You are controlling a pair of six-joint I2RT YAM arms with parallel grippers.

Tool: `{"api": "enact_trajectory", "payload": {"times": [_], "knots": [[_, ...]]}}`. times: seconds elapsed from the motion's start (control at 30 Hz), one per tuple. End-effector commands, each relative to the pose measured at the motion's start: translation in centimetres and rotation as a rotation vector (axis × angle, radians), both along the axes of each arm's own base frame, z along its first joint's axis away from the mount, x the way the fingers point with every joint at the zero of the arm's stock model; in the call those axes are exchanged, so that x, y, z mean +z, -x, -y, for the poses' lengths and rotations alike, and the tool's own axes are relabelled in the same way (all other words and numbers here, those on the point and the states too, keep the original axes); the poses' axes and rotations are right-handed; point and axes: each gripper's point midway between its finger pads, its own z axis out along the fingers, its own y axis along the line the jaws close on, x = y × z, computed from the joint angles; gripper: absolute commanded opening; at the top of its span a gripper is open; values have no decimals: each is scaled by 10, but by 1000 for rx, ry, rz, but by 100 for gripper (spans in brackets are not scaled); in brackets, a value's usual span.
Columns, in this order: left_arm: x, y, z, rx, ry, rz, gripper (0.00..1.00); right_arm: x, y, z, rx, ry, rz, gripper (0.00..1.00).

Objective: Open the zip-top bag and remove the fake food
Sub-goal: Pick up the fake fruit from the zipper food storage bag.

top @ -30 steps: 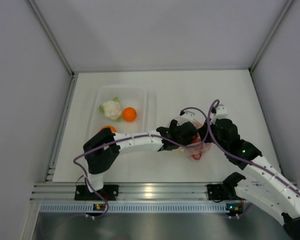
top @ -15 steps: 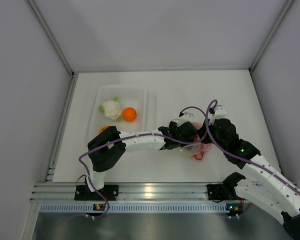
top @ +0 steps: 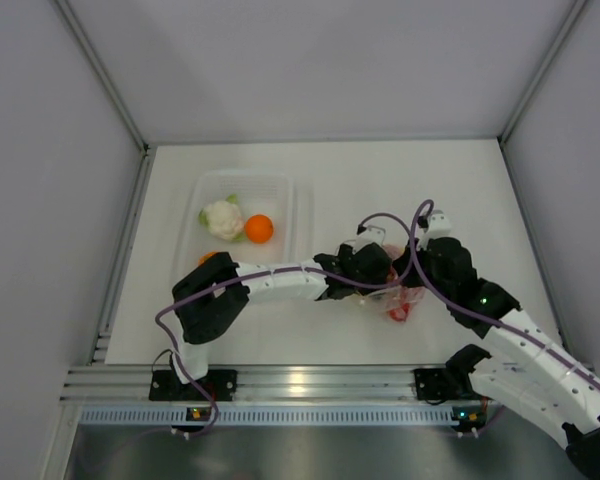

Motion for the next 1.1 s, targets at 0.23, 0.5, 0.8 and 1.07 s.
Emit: {"api": "enact_trajectory", "payload": {"times": [0.23, 0.5, 0.8, 1.07], "knots": [[59, 17, 3, -106, 241, 88, 0, 50, -19, -18, 69, -58, 135, 0], [69, 21, -1, -168, 272, 146, 0, 59, -24, -36, 158, -52, 121, 0], [109, 39, -2, -316, 319, 286, 0, 44, -35, -42, 184, 35, 59, 0], [131, 31, -30, -284, 285, 408, 0, 27, -37, -43, 177, 99, 9, 0]]}}
